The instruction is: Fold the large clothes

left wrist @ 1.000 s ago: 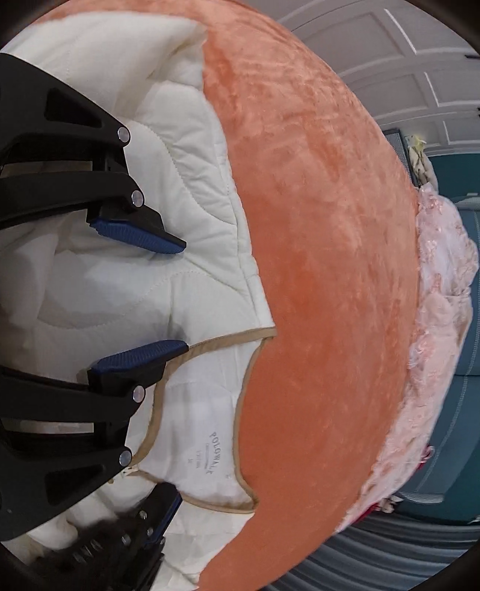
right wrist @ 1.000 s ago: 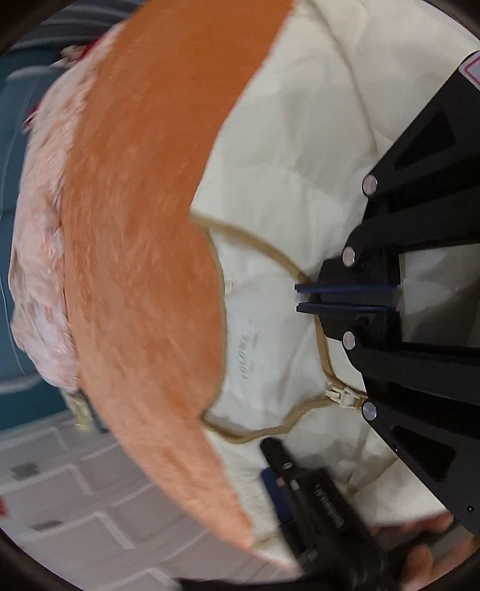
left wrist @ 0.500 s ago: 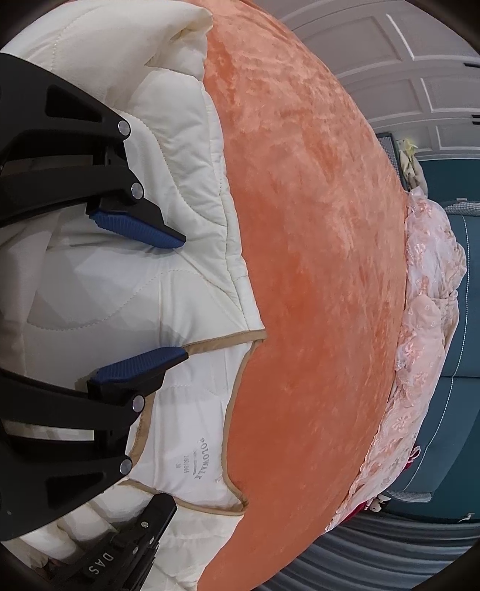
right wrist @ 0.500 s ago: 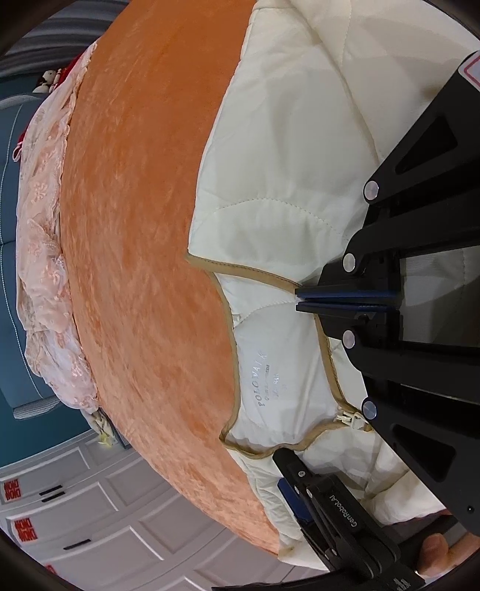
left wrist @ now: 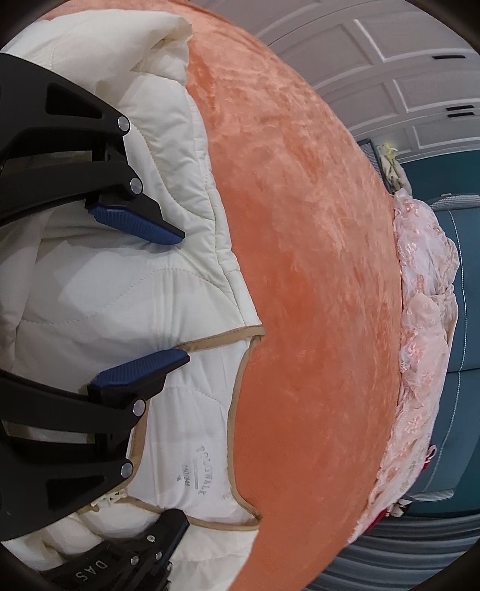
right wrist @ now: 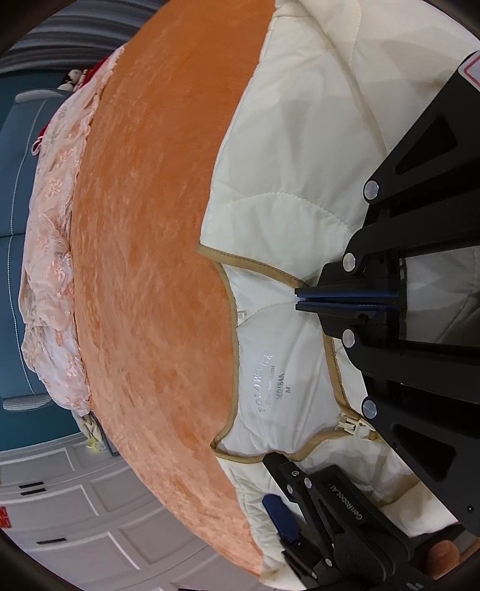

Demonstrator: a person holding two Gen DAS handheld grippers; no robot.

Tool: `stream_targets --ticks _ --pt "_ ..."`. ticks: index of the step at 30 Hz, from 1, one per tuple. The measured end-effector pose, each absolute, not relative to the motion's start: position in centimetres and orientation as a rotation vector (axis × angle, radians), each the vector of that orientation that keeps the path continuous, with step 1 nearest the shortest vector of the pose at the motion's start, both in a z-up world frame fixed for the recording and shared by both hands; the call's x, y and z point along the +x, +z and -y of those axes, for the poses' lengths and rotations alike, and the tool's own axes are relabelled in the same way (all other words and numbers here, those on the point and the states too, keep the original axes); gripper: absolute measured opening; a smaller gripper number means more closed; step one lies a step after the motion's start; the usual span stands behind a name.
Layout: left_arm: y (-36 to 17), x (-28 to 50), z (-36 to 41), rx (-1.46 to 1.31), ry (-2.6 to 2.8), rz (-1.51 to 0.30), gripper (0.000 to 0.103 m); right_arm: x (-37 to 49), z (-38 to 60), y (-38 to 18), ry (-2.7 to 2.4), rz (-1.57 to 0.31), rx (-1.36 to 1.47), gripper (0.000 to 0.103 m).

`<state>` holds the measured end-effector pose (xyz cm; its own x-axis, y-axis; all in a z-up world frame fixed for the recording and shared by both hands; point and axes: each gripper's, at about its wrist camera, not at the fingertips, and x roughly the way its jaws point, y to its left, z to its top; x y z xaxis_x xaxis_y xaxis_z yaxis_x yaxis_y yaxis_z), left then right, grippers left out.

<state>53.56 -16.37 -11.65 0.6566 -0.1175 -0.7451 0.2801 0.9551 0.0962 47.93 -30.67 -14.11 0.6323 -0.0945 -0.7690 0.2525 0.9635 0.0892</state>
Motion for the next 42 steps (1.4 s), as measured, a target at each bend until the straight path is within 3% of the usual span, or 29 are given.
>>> stream_targets --ticks 3,8,9,11,12,19,26,32,35,36,38,39,40,41,42 --pt "-11.9 53.5 17.3 0.274 -0.190 -0.809 0.059 48.1 30.4 -14.2 -0.213 -0.862 0.173 0.000" --pt "-11.0 53.7 17.4 0.308 -0.088 -0.796 0.078 46.8 31.5 -12.8 -0.240 -0.784 0.234 0.000" --pt "-10.4 53.5 16.7 0.280 -0.088 -0.798 0.079 45.7 32.0 -11.9 -0.287 -0.735 0.252 0.004" --pt "-8.0 52.5 13.0 0.142 -0.015 -0.802 0.085 41.0 34.2 -8.7 -0.404 -0.597 0.350 0.031" --pt "-6.7 51.4 10.4 0.051 -0.015 -0.803 0.094 38.9 34.9 -7.7 -0.399 -0.569 0.385 0.038" --pt "-4.2 39.6 -3.4 -0.127 -0.135 -0.929 0.095 17.5 36.6 -3.7 -0.243 -0.548 0.402 0.067" --pt "-6.9 26.2 -9.9 -0.071 -0.126 -1.117 0.095 0.7 35.4 -6.0 -0.336 -0.728 0.434 0.074" --pt "-7.9 20.2 -12.0 -0.142 -0.129 -1.131 0.098 -4.2 34.9 -11.3 -0.362 -0.844 0.590 0.076" --pt "-8.0 19.8 -12.0 -0.179 -0.144 -1.151 0.097 -4.3 34.6 -11.8 -0.372 -0.789 0.653 0.076" --pt "-8.0 20.1 -11.7 -0.194 -0.157 -1.163 0.091 -4.1 34.5 -11.9 -0.358 -0.788 0.684 0.076" --pt "-7.7 20.5 -10.9 -0.208 -0.175 -1.183 0.066 -2.8 34.8 -12.0 -0.324 -0.789 0.735 0.073" --pt "-7.3 20.6 -10.4 -0.201 -0.188 -1.187 0.044 -2.1 34.7 -11.8 -0.296 -0.790 0.736 0.066" --pt "-6.8 20.7 -9.9 -0.199 -0.212 -1.194 0.021 -1.2 34.6 -11.6 -0.271 -0.811 0.727 0.036" --pt "-6.4 20.2 -9.6 -0.192 -0.215 -1.193 0.017 -0.4 34.4 -11.5 -0.264 -0.832 0.718 0.020" --pt "-5.3 20.0 -9.4 -0.181 -0.223 -1.174 0.012 0.1 34.2 -11.0 -0.256 -0.845 0.697 0.017"
